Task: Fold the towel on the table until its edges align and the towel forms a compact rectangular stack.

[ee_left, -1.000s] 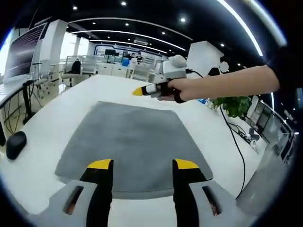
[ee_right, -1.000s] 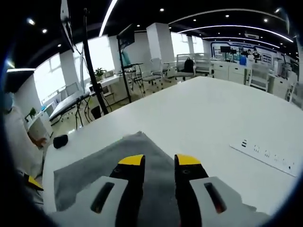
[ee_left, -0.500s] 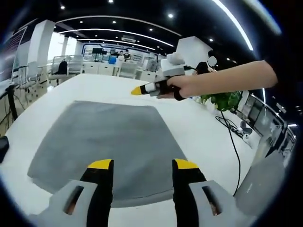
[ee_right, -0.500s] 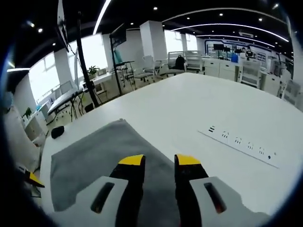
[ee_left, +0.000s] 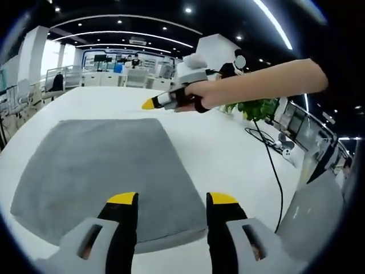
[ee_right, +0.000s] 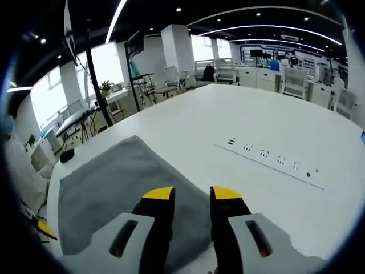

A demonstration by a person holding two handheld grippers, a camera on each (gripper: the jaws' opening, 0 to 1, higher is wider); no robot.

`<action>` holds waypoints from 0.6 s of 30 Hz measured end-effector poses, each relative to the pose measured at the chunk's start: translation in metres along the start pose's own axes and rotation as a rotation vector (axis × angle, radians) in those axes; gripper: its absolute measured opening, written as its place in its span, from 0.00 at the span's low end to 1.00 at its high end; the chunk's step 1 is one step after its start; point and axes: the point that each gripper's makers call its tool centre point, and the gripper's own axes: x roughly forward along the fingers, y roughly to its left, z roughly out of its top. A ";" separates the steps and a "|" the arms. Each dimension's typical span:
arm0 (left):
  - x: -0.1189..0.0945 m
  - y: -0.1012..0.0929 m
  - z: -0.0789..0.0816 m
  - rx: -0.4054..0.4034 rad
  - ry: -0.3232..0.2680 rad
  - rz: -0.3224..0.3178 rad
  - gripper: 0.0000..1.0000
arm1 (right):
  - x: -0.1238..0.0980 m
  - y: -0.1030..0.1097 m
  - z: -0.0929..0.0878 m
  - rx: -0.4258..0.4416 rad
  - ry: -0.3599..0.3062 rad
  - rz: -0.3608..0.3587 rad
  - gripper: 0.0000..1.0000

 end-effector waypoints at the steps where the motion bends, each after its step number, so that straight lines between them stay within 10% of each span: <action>1: 0.002 -0.004 -0.001 0.016 0.007 -0.007 0.48 | -0.001 -0.005 -0.002 0.006 -0.005 -0.018 0.24; 18: 0.027 -0.038 -0.044 0.132 0.201 -0.036 0.35 | -0.013 -0.034 -0.041 0.098 0.047 -0.026 0.23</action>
